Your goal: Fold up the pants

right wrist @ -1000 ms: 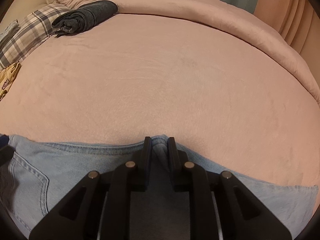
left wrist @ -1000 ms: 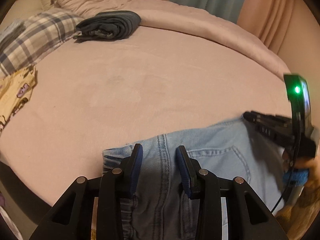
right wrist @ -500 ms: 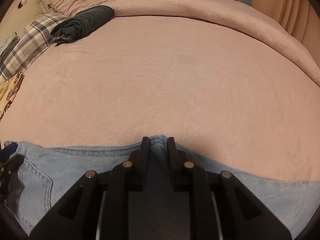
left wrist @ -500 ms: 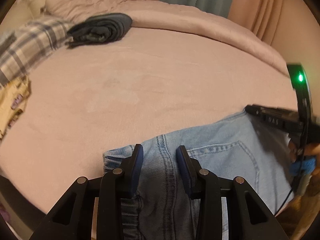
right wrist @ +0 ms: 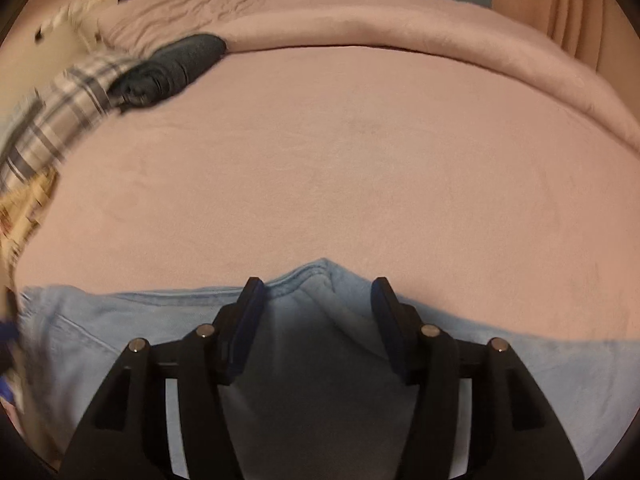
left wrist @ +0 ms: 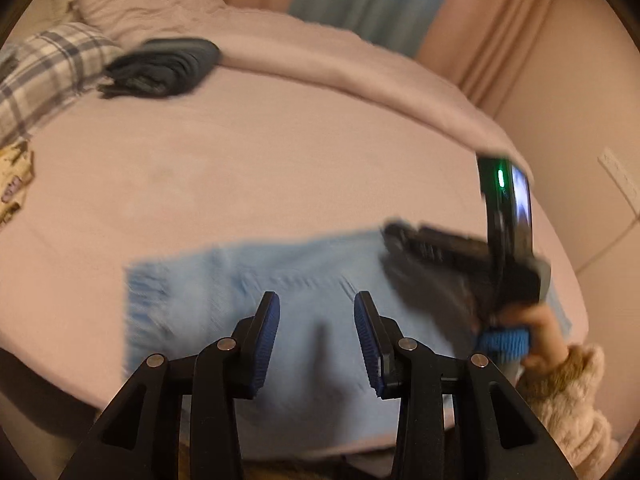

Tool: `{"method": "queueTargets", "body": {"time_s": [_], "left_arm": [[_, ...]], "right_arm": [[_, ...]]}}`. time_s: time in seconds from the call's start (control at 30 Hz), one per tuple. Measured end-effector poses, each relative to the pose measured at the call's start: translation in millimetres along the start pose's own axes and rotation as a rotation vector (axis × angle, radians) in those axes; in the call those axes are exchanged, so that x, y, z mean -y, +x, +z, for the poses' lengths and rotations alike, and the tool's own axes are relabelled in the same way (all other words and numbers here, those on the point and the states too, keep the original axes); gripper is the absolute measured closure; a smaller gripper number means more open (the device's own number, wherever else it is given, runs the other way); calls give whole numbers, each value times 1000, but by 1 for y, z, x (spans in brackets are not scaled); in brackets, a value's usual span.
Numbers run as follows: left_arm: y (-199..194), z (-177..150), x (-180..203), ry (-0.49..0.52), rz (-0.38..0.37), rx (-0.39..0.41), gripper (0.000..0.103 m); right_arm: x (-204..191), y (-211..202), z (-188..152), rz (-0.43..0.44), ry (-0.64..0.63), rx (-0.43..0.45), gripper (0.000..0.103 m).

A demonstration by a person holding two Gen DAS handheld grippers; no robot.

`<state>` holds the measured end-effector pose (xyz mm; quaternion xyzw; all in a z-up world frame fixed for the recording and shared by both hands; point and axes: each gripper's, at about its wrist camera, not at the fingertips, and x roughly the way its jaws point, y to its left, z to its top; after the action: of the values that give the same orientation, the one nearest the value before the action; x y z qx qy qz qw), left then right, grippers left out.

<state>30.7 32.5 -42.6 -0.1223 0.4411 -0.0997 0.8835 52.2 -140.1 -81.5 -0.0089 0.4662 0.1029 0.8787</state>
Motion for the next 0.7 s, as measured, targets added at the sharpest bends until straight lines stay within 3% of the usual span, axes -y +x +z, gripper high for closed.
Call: {"method": "queueTargets", "body": {"time_s": [0.17,0.4,0.6,0.7], "left_arm": [[43,-30,3,13,97,-120,64],[50,-36,12,80,170,-86,64],[50,-37,6,56,148,-75,64],[48,-37,5,53,145,-80,64]], "right_arm": [[3,-19,-6,-11,2,13,48],[13,-65,-43,19,27,-5,45],[31,-80,-100,-24,52,-54,45],[47,-84,-118,-91,66,-46,46]]}}
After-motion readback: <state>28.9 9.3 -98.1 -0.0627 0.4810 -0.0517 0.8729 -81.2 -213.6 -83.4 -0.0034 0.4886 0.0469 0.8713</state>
